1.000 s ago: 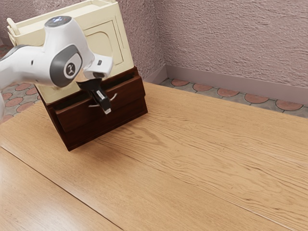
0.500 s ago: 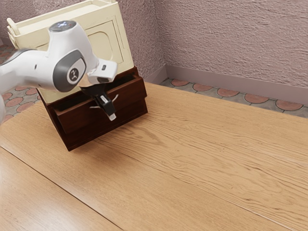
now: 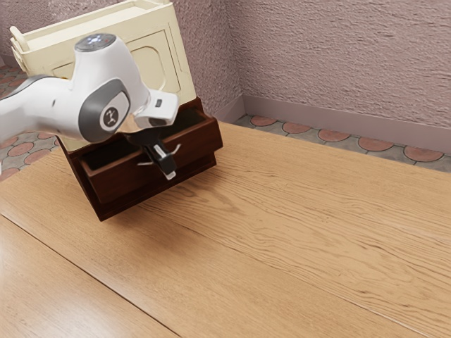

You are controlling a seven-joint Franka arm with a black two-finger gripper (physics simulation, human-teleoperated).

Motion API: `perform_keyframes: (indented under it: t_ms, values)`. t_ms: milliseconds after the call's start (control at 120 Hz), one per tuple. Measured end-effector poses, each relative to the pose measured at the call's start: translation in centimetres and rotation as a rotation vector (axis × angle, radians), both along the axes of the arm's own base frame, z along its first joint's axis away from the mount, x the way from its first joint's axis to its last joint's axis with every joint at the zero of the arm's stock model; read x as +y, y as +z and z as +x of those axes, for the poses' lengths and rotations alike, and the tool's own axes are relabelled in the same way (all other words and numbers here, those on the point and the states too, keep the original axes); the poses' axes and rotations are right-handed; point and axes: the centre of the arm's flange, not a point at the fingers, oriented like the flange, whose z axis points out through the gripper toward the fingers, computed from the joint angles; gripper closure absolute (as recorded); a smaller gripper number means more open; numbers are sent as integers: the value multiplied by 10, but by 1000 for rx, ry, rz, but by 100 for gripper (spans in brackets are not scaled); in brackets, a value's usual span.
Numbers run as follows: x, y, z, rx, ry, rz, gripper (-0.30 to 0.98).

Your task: Pull the drawer handle with one arm to open the drawer

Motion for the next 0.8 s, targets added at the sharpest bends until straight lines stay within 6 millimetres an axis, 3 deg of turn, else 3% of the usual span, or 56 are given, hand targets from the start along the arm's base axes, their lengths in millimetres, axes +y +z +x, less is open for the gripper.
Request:
perform_keyframes:
  t_ms: [317,542,700,800]
  values:
    - [-19,-3,-8,-6,0,2,22]
    - [-21,-4,-7,-14,16,-1,24]
    - [-30,-10,-8,-11,17,-6,11]
    - [-35,-9,-10,-15,18,-7,17]
